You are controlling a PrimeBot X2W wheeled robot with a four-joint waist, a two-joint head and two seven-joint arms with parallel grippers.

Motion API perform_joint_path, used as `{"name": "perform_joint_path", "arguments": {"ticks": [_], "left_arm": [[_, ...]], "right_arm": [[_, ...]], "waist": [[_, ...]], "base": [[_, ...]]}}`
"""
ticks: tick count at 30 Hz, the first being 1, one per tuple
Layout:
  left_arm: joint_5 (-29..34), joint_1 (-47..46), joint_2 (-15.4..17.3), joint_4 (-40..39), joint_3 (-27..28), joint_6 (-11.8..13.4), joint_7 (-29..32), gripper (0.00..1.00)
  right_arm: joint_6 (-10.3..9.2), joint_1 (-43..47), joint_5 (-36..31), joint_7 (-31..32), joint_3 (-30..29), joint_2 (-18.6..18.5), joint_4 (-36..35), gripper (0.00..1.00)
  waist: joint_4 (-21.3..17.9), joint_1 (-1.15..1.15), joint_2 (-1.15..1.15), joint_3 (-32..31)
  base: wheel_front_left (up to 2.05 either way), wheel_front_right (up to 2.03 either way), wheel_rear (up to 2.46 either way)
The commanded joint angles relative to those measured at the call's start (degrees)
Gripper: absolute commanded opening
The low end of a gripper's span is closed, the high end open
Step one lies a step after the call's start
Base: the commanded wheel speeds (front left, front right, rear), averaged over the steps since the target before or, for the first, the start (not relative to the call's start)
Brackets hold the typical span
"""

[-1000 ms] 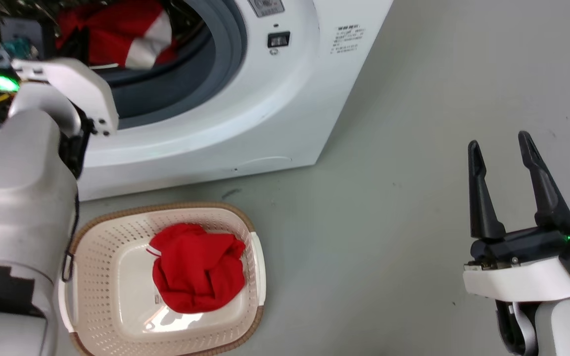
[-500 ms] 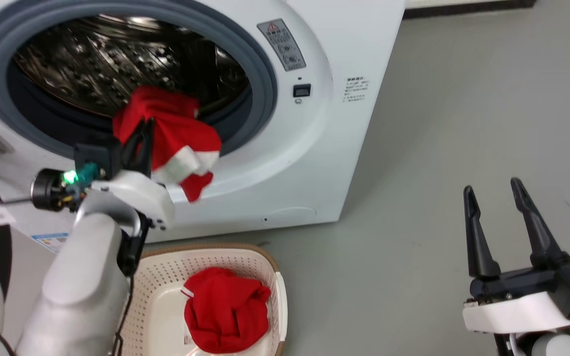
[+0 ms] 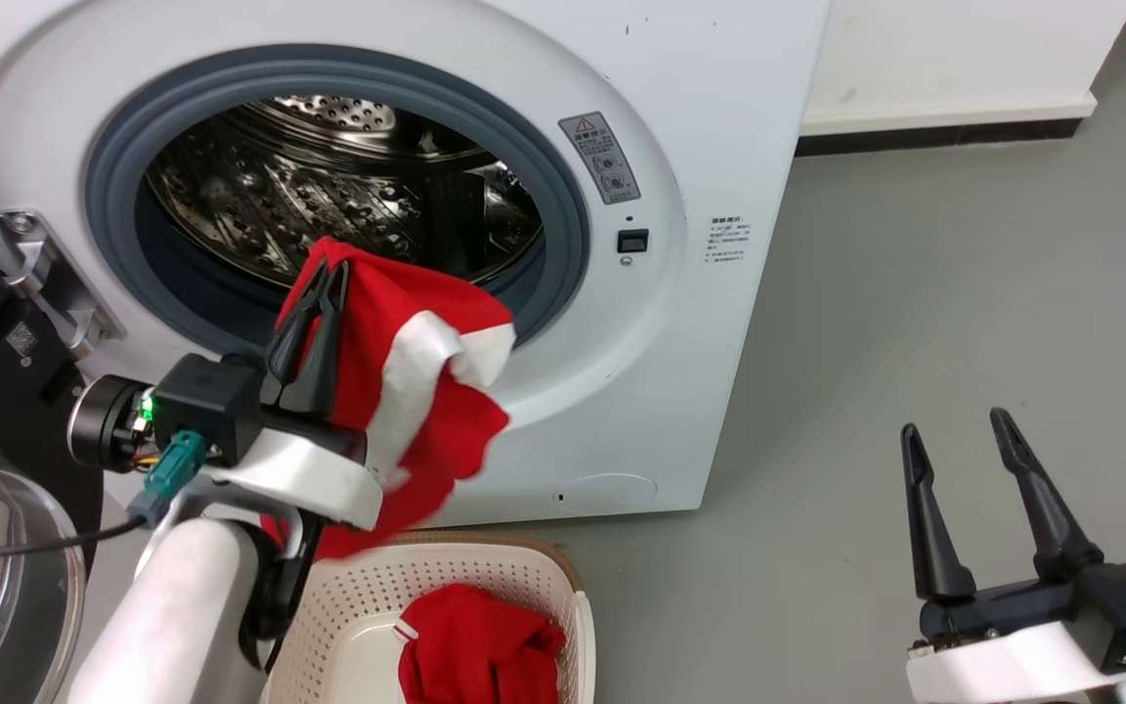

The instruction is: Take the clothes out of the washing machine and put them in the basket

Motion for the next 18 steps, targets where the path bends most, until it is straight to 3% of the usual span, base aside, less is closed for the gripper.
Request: {"name": "perform_joint_path", "arguments": {"ticks": [1, 10, 18], "left_arm": [[0.7, 2.0, 0.6, -3.4, -0.3, 0.9, 0.9, 0.0], [2.1, 8.6, 2.9, -18.4, -1.2, 3.9, 5.8, 0.0], [1.7, 12.1, 2.6, -19.8, -3.6, 3.9, 7.1, 0.0]], "right_arm": [[-0.04, 1.1, -0.2, -0.1, 0.2, 0.1, 0.0, 1.0], [-0.04, 2.1, 0.3, -0.1, 0.1, 0.1, -0.4, 1.0], [-0.04, 0.8, 0.6, -0.1, 0.2, 0.1, -0.5, 1.0]], "waist": [[0.3, 0.01, -0.01, -0.5], [0.9, 0.01, -0.01, -1.3], [1.4, 0.01, -0.01, 0.2]], "base": [[0.0, 0.0, 0.0], [0.0, 0.0, 0.0], [0.0, 0.0, 0.0]]}}
